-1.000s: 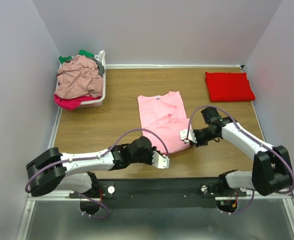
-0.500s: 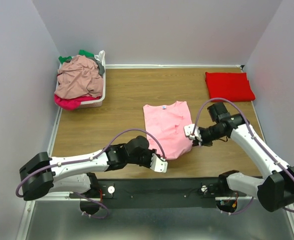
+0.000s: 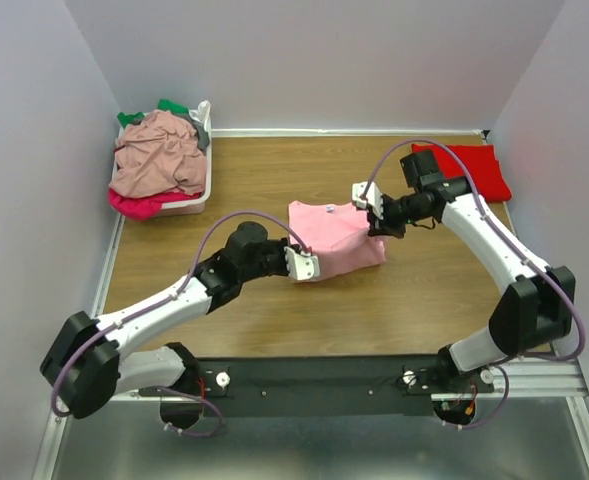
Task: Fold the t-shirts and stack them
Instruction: Fold the tshirt
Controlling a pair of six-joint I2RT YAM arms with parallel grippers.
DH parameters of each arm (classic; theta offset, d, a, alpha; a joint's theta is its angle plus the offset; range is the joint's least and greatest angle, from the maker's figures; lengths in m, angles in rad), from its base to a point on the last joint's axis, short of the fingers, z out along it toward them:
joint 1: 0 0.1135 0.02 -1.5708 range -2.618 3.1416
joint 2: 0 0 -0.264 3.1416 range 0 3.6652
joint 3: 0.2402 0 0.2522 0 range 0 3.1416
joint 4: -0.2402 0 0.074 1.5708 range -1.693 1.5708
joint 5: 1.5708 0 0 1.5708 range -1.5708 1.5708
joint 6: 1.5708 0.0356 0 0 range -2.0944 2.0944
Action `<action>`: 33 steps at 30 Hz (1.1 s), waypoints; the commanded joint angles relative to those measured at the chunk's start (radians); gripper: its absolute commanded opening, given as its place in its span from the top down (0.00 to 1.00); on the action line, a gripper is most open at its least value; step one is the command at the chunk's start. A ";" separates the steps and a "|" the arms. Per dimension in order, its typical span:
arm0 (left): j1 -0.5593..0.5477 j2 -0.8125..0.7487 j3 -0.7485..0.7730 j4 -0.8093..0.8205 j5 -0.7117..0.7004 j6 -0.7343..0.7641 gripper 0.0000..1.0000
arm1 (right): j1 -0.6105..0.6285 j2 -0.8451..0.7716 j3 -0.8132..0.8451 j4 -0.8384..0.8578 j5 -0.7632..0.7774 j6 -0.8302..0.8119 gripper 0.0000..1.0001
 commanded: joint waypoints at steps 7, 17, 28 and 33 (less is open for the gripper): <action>0.203 0.249 0.142 0.185 0.095 0.131 1.00 | -0.027 0.273 0.239 0.196 0.106 0.234 1.00; 0.251 0.424 0.300 0.318 0.083 0.139 1.00 | -0.102 0.358 0.315 0.239 0.060 0.305 1.00; 0.205 0.190 0.099 0.228 0.194 0.125 1.00 | -0.101 0.107 0.022 0.200 -0.081 0.283 1.00; 0.118 0.055 0.023 0.124 0.178 0.054 1.00 | -0.091 -0.016 -0.151 0.098 -0.134 0.187 0.99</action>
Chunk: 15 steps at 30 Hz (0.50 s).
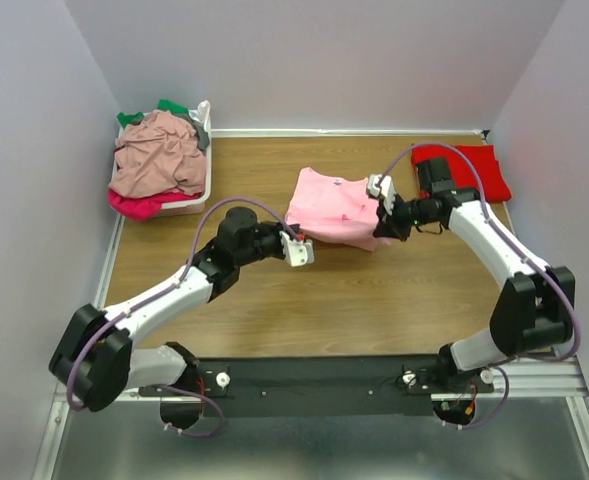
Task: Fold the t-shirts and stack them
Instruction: Fold the tshirt
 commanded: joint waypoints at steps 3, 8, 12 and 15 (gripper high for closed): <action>-0.143 -0.112 -0.078 -0.105 0.014 -0.098 1.00 | 0.027 -0.144 -0.190 -0.156 -0.055 -0.134 1.00; -0.310 -0.131 -0.126 -0.202 -0.006 -0.210 1.00 | 0.030 -0.261 -0.320 -0.291 -0.004 -0.272 1.00; -0.434 -0.172 -0.147 -0.234 -0.031 -0.290 1.00 | 0.028 -0.344 -0.382 -0.348 0.017 -0.353 1.00; -0.467 -0.201 -0.129 -0.283 -0.044 -0.327 1.00 | 0.030 -0.358 -0.388 -0.359 0.029 -0.357 1.00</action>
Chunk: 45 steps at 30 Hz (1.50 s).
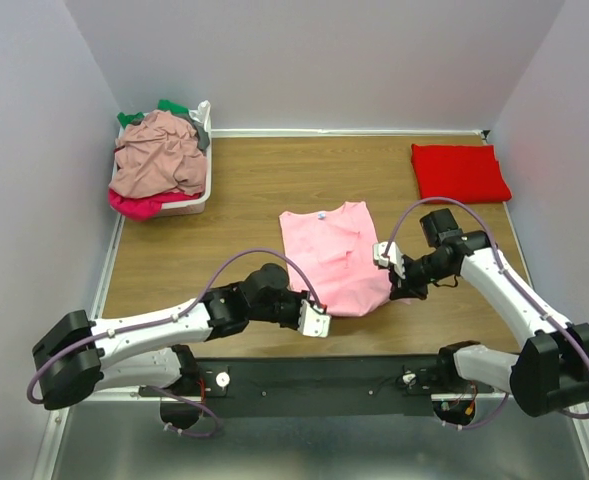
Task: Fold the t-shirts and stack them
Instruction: Fold the tshirt
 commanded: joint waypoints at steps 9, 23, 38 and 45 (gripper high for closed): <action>-0.045 -0.121 0.026 -0.069 -0.138 -0.085 1.00 | 0.004 0.047 0.171 -0.060 0.027 -0.025 1.00; 0.465 0.207 0.077 0.247 -0.136 0.055 1.00 | 0.016 0.821 0.907 0.043 -0.085 0.149 1.00; 0.572 0.496 0.247 0.325 -0.172 0.023 1.00 | 0.018 1.164 1.263 0.163 -0.016 0.387 1.00; 0.583 0.608 0.356 0.333 -0.282 -0.015 1.00 | 0.019 1.136 1.210 0.267 0.056 0.514 1.00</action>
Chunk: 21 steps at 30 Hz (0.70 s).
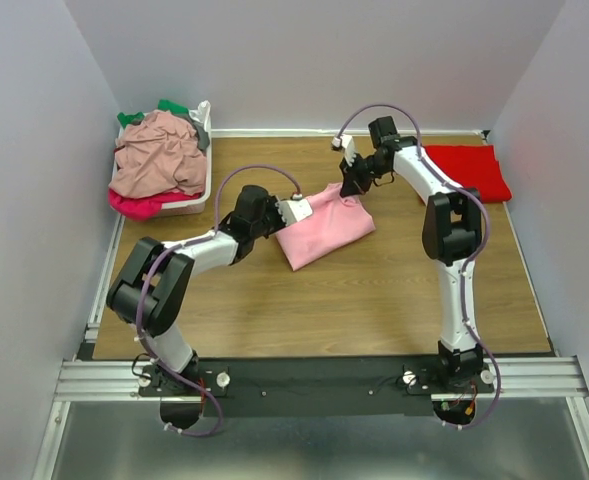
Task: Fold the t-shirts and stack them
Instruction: Fold the tshirt
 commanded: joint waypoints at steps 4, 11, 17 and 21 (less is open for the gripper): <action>0.021 0.142 0.185 -0.006 -0.207 -0.144 0.95 | -0.003 -0.056 -0.095 0.195 0.126 0.215 1.00; 0.035 0.292 0.444 -0.158 -0.330 -0.299 0.02 | 0.009 -0.117 -0.205 0.485 0.491 0.496 0.34; 0.063 0.140 0.492 -0.148 -0.536 -0.434 0.02 | 0.009 -0.168 -0.224 0.636 0.892 0.688 0.11; 0.072 -0.032 0.413 -0.177 -0.470 -0.518 0.02 | -0.005 -0.183 -0.251 0.636 0.855 0.703 0.12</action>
